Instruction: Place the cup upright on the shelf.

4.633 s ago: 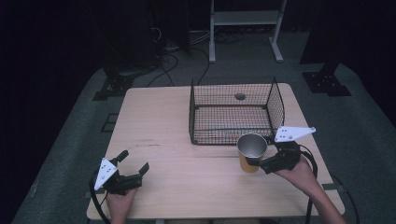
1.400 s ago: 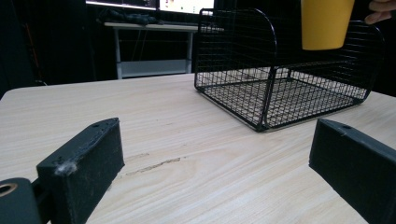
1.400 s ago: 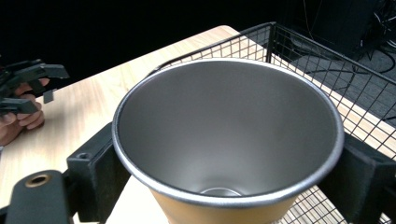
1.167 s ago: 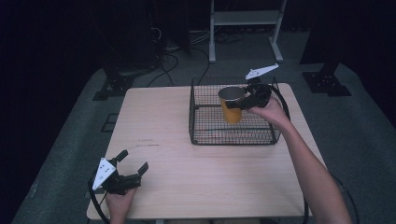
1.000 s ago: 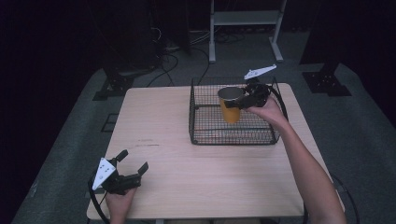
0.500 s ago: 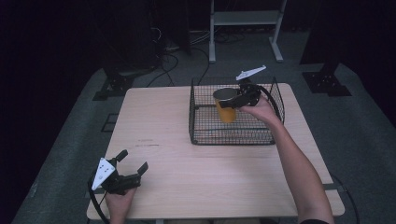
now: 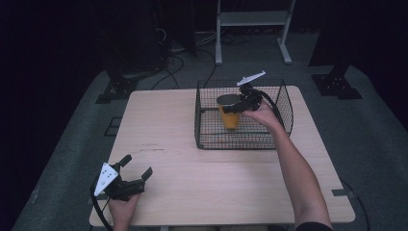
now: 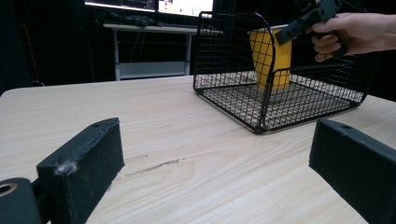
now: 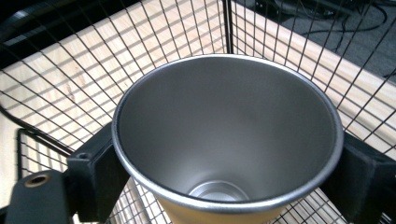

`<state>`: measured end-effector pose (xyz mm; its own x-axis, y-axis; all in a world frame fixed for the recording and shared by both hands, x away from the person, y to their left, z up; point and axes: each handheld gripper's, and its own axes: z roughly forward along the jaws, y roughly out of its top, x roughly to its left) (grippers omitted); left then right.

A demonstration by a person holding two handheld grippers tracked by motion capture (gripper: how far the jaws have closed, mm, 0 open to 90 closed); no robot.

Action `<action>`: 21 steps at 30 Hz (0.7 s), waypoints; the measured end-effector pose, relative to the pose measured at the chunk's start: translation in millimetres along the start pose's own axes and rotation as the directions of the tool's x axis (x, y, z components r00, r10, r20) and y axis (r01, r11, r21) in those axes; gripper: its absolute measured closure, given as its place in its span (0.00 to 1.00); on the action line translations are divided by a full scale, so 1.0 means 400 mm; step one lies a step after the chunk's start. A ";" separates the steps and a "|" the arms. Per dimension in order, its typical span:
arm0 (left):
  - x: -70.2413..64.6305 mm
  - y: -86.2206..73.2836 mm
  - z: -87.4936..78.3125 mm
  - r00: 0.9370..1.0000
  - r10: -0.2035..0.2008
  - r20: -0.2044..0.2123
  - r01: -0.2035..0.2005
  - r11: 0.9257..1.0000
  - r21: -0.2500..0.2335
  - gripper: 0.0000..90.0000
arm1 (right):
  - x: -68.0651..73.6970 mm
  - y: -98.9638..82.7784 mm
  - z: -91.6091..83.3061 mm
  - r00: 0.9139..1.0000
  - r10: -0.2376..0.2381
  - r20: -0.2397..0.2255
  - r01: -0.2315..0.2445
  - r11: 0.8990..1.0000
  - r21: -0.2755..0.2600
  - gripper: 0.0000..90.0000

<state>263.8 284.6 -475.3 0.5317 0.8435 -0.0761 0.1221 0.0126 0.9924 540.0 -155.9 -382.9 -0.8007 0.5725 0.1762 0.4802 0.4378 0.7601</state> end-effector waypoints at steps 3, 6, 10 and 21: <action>0.000 0.000 0.000 1.000 0.000 0.000 0.000 1.000 0.000 0.03 | -0.003 -0.003 0.007 1.000 0.007 0.001 -0.007 1.000 0.009 0.13; 0.000 0.000 0.000 1.000 -0.001 0.001 0.001 1.000 -0.002 0.03 | -0.006 -0.006 0.021 1.000 0.008 0.003 -0.009 1.000 0.026 0.13; 0.000 0.000 0.000 1.000 -0.001 0.001 0.001 1.000 -0.003 0.03 | -0.006 -0.008 0.032 1.000 0.006 0.014 -0.006 0.999 0.038 0.13; -0.001 0.000 0.000 1.000 0.000 0.002 0.000 1.000 -0.002 0.03 | -0.004 -0.011 0.039 1.000 -0.003 0.027 0.001 0.999 0.052 0.13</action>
<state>263.7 284.3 -475.3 0.5334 0.8425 -0.0758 0.1203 0.0132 0.9927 544.8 -148.0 -396.1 -0.7920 0.5899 0.1574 0.4973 0.4738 0.7268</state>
